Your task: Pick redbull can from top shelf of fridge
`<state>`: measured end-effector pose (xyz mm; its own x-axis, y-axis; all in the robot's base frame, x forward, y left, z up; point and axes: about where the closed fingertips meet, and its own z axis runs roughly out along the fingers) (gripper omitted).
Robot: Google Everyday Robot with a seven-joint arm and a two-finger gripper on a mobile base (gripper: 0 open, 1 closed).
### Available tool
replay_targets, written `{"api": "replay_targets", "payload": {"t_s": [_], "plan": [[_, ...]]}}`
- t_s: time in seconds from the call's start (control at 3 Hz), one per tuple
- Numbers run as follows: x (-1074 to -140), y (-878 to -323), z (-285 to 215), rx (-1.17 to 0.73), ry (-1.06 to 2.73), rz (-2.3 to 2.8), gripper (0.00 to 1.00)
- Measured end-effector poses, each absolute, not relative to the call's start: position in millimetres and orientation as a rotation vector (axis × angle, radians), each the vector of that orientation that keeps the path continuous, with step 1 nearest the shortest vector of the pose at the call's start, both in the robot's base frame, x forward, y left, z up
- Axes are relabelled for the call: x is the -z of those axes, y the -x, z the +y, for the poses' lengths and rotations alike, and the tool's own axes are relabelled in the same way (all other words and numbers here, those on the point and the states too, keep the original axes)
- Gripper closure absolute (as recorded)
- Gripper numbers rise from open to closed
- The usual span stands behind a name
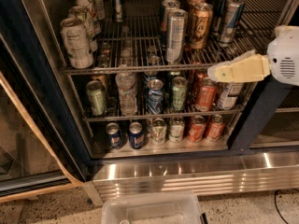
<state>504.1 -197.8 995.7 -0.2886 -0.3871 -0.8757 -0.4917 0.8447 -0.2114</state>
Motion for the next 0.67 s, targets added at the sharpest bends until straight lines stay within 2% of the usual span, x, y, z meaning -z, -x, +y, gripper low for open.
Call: {"api": "replay_targets", "payload": {"t_s": [0.67], "plan": [[-1003.2,-515.2,-193.5,-0.186,0.509,1.841,0.00]]}}
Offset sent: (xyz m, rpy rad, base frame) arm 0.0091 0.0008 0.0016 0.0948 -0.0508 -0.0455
